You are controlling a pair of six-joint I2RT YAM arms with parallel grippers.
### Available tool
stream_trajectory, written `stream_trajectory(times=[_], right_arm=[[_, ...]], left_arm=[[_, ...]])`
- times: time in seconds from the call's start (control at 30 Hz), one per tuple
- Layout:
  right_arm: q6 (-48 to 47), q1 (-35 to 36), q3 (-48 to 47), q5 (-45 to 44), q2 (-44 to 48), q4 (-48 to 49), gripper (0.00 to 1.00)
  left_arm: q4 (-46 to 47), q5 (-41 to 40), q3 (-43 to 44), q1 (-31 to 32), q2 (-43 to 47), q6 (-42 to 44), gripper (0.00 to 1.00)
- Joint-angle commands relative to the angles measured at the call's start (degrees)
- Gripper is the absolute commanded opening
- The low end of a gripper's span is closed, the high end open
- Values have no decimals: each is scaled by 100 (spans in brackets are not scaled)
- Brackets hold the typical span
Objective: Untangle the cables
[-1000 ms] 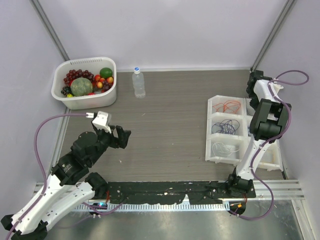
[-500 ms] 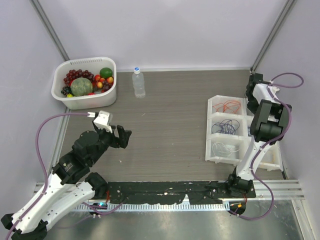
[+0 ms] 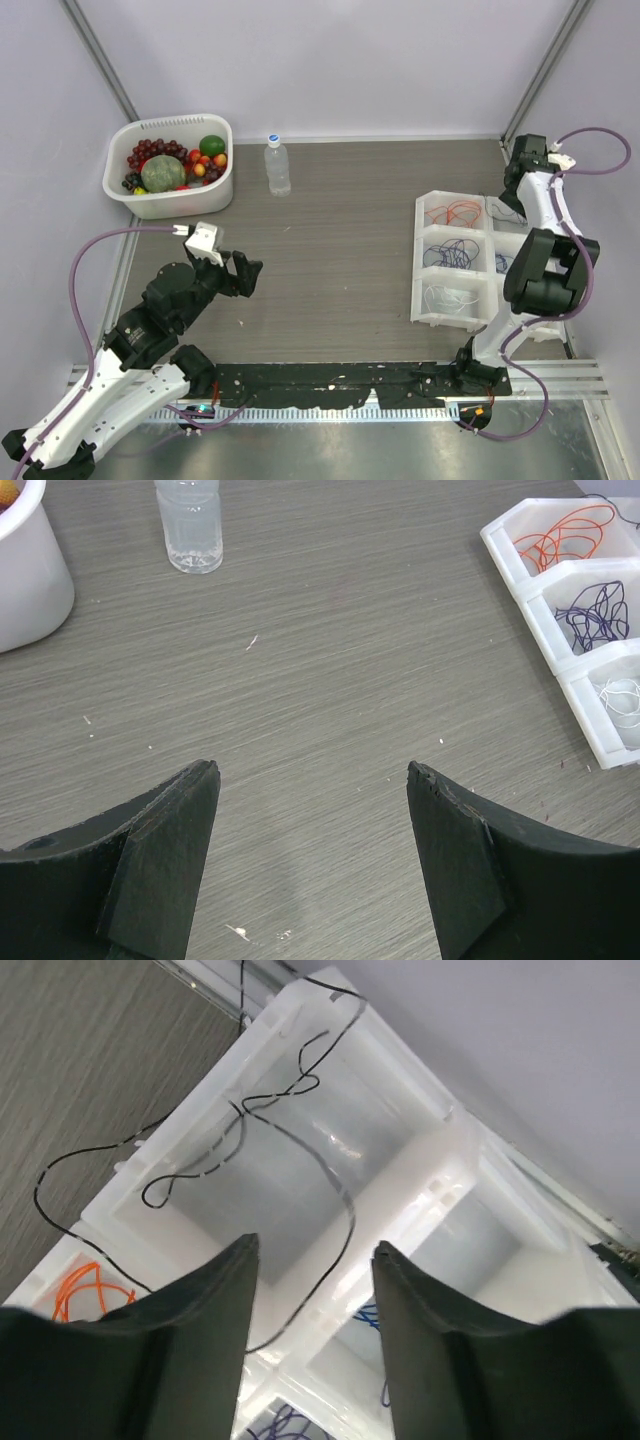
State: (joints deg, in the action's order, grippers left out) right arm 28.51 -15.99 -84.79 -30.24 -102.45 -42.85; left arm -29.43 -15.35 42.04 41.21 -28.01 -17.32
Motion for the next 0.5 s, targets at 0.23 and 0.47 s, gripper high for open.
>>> stream_trajectory(times=[0.23, 0.47], right_arm=[[-566, -36, 446, 26, 1483, 427, 81], [-899, -27, 490, 1492, 1554, 752, 73]], left_arm=[[183, 94, 67, -25, -64, 18, 80], [183, 138, 59, -17, -64, -52, 80]])
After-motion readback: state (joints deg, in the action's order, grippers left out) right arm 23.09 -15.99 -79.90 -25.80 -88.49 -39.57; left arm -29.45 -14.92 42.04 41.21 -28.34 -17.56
